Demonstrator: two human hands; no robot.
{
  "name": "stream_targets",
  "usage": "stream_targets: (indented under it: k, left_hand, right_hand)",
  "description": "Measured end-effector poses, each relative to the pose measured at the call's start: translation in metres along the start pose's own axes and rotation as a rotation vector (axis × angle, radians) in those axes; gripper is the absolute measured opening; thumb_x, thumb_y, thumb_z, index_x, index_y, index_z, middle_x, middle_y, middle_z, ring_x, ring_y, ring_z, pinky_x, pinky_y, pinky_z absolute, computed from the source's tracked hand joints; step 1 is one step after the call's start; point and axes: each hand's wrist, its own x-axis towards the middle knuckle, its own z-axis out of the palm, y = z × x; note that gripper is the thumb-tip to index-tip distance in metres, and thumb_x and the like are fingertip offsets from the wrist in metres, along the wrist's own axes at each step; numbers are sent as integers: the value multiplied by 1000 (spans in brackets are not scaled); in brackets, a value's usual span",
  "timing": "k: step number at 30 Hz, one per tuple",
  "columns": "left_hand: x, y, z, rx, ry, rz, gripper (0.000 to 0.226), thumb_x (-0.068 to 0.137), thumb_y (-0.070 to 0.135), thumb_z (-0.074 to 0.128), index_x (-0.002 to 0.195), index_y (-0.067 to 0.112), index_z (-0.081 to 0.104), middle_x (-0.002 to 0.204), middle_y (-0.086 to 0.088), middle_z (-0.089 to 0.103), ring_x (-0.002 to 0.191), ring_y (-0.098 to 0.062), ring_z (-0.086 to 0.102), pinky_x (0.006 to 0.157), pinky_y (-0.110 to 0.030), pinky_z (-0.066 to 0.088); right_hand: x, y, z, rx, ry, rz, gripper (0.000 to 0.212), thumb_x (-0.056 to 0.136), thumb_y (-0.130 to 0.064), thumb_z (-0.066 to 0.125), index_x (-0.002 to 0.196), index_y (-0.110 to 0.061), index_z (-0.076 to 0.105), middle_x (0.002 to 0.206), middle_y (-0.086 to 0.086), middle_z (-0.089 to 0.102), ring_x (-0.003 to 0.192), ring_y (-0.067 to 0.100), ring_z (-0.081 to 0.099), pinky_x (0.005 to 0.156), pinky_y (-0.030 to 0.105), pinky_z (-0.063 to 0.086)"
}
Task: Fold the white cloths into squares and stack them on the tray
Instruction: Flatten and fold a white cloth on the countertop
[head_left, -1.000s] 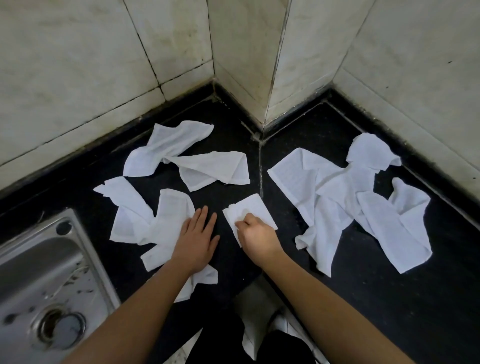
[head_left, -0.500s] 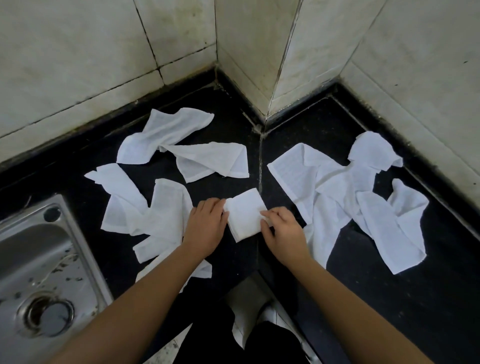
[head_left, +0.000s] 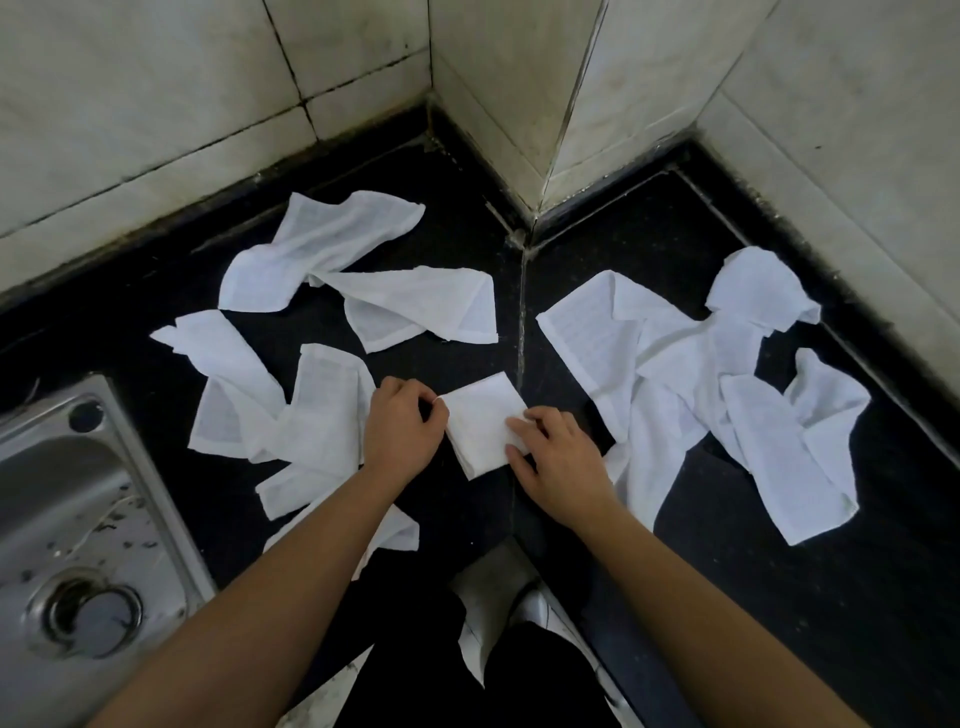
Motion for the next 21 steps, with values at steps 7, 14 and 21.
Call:
stream_targets:
  k: [7,14,21]
  left_hand:
    - [-4,-16,4,38,28,106,13,92,27,63,96,15,67,100,-1,55,92,-12,50,80,-25,41]
    - [1,-22,9,-5,22,96,14,93,27,61,98,16,66,104,-3,54,94,-16,54,84,-34,50]
    - [-32,-8,10,392,-20,327,63,101,48,40,153,14,30,162,-17,16,148,-33,21,114,-47,25]
  right_hand:
    - [34,4,-13,-80,-114,-123,58,106,-44,35,155,-15,29,165,10,17,151,26,20,120,41,23]
    - [52,12,12,-210,-386,-176,71,104,-55,13,159,-13,0,167,4,-9,154,24,-9,124,49,2]
    - [34,9,2,-52,-173,-6,66,106,-47,25,159,-9,12,167,10,1,154,26,-3,125,48,9]
